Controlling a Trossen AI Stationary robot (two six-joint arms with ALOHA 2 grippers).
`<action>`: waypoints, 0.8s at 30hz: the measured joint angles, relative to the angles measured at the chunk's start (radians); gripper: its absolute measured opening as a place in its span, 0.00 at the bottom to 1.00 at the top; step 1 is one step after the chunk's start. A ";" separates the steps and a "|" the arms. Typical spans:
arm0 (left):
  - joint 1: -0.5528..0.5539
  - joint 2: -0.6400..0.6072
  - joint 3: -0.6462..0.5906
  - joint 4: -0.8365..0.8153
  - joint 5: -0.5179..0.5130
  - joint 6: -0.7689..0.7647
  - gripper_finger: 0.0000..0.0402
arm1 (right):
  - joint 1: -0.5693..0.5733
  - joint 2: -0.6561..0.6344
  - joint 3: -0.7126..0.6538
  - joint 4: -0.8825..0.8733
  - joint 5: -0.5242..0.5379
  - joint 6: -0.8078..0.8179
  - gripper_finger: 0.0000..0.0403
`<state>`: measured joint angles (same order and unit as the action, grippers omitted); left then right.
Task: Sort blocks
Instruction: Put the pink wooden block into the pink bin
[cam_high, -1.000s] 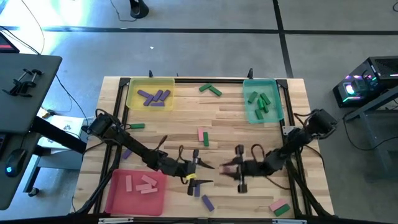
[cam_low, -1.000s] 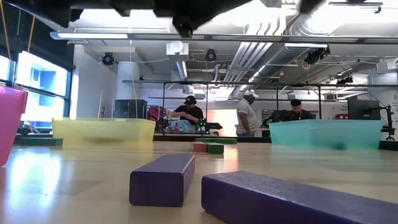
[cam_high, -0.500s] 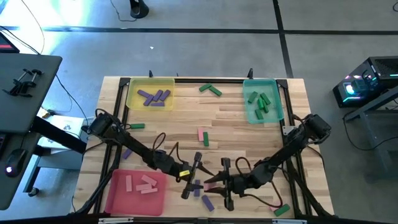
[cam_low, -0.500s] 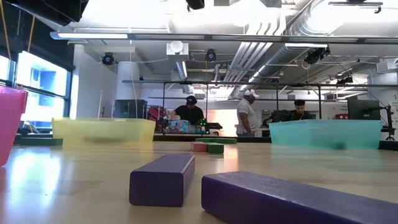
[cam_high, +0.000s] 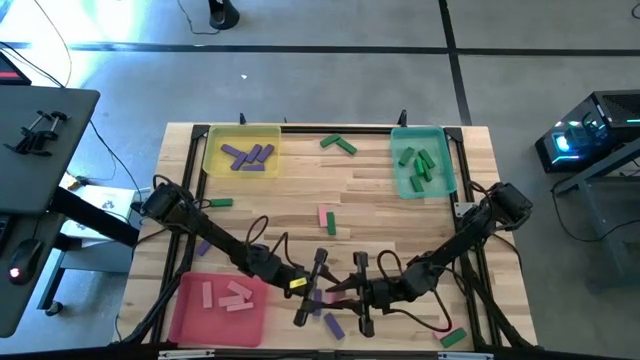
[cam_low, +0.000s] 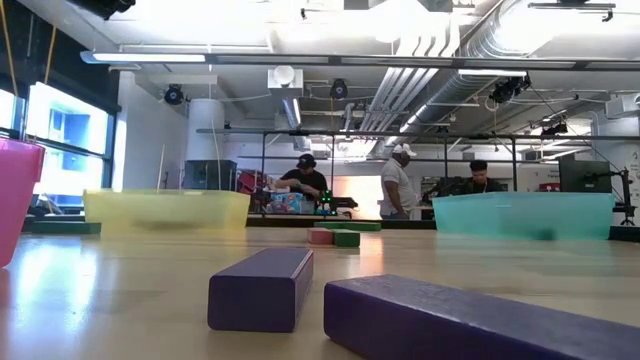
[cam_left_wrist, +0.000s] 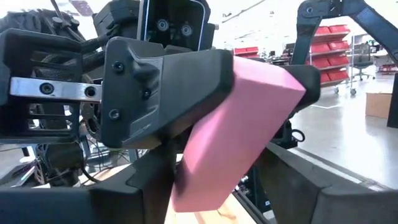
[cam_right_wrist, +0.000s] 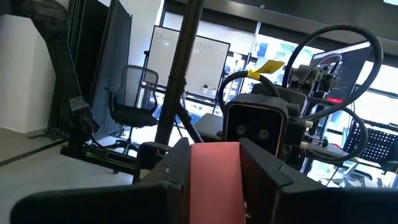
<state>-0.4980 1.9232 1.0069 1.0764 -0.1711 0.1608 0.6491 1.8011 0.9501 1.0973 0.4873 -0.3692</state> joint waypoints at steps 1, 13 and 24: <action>-0.001 0.000 0.000 -0.001 -0.001 0.001 0.49 | 0.000 0.000 0.000 -0.001 0.000 0.009 0.20; -0.011 0.000 0.002 -0.058 -0.054 0.000 0.20 | 0.000 -0.008 -0.001 -0.056 0.008 0.150 0.46; -0.082 -0.148 0.002 -0.681 -0.485 -0.111 0.20 | 0.116 -0.087 -0.001 -0.048 0.041 0.041 0.47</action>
<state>-0.5802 1.7753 1.0092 0.3951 -0.6563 0.0499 0.7647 1.7143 0.9489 1.0492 0.5286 -0.3278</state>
